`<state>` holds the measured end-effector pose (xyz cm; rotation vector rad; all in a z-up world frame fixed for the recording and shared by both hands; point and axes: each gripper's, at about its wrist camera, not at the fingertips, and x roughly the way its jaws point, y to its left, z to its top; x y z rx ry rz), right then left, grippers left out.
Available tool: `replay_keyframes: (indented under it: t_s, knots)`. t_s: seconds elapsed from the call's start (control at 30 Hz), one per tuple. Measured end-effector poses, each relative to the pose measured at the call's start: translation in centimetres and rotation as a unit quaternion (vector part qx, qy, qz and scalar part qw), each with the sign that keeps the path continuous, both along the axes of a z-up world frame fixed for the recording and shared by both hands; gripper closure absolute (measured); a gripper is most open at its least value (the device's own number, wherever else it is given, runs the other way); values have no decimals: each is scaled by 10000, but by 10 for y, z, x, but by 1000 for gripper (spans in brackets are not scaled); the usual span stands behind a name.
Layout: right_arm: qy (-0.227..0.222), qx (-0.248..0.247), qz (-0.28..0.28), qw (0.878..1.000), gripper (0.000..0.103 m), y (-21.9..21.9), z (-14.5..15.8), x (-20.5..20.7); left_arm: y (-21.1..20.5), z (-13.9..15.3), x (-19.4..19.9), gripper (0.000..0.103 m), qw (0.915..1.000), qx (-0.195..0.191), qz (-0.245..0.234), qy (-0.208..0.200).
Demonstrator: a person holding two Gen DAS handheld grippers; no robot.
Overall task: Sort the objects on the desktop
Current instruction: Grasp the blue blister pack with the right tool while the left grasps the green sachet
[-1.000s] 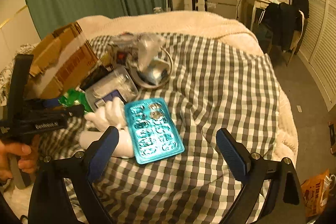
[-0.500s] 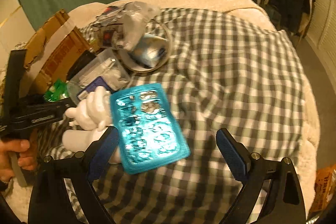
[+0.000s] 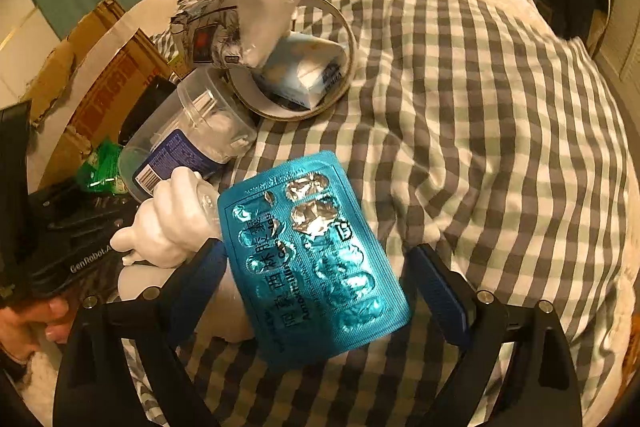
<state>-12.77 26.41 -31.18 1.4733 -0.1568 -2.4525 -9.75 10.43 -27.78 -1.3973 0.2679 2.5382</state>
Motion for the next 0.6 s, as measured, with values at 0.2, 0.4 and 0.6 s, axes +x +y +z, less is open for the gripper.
replay_keyframes:
  t_s: [0.2,0.4,0.6]
  knots:
    - [20,-66,-120,9999,30,-5,9,15,3,13,16,72,9999,38,-147,53]
    - [147,54,-390,9991,33,3,17,25,5,35,34,74,9992,82,-306,225]
    - [367,82,-671,9970,33,8,31,41,15,53,41,74,9985,185,-385,350]
